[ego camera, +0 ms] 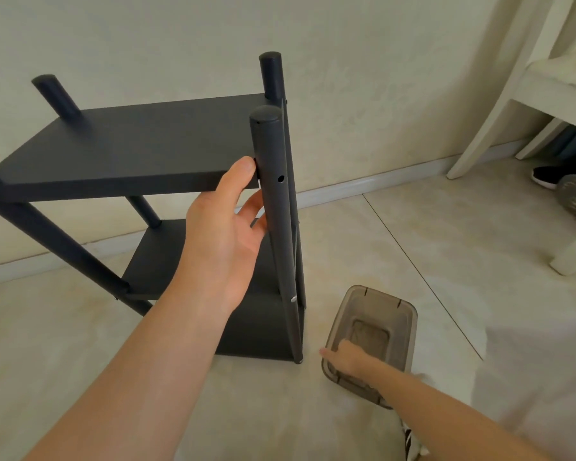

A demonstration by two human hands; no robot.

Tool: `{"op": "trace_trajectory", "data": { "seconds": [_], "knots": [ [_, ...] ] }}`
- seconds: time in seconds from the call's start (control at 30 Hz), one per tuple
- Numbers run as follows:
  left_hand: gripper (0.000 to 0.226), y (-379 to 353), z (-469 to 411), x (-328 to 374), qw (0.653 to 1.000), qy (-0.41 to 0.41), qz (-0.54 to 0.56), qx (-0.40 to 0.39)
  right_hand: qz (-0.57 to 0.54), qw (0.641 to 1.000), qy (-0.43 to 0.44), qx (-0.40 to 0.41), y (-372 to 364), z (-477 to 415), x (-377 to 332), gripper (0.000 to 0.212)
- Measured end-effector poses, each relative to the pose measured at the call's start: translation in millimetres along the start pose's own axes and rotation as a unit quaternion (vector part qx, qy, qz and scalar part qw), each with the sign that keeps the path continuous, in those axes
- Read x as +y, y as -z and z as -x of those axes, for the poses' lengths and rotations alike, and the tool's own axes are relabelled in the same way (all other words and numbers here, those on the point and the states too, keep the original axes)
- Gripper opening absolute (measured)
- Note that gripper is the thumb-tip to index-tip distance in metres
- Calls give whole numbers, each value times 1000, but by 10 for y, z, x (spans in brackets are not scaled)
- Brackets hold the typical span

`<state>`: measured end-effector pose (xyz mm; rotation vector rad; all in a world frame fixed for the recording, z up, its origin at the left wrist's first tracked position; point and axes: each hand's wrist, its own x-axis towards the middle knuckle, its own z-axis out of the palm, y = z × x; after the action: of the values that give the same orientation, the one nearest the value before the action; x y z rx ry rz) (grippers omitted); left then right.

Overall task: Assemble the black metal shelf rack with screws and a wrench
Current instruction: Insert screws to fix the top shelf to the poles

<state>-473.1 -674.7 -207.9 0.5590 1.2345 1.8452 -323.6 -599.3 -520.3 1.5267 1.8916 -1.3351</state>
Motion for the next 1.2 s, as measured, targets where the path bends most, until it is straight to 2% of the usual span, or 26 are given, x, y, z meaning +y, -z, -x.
{"op": "trace_trajectory", "data": {
  "seconds": [0.1,0.23,0.43,0.53,0.63,0.73,0.93,1.1,1.2],
  "knots": [
    [10,6,2,-30,1000,-9,13,-10,1,1000,8,-3,-77,-79,0,81],
    [17,15,6,-36,999,-23,18,-19,38,999,31,-20,-148,-142,23,76],
    [21,9,27,-27,999,-29,21,-18,95,987,81,-100,-206,-194,71,93],
    [24,0,37,-20,999,-28,24,-21,65,987,85,-116,-140,-211,75,77],
    [14,-15,46,-16,999,-27,22,-14,7,995,78,-60,-41,-310,169,44],
    [10,-25,55,-17,999,-24,25,-3,81,996,45,-3,23,-414,296,24],
    [12,-49,53,-29,999,-25,40,10,248,967,23,-58,-85,-595,405,37],
    [30,-57,39,-25,999,-28,40,-3,294,953,21,-69,-191,-711,375,43],
    [32,-60,36,-27,999,-32,41,-9,302,951,23,-54,-211,-748,363,41]
  ]
}}
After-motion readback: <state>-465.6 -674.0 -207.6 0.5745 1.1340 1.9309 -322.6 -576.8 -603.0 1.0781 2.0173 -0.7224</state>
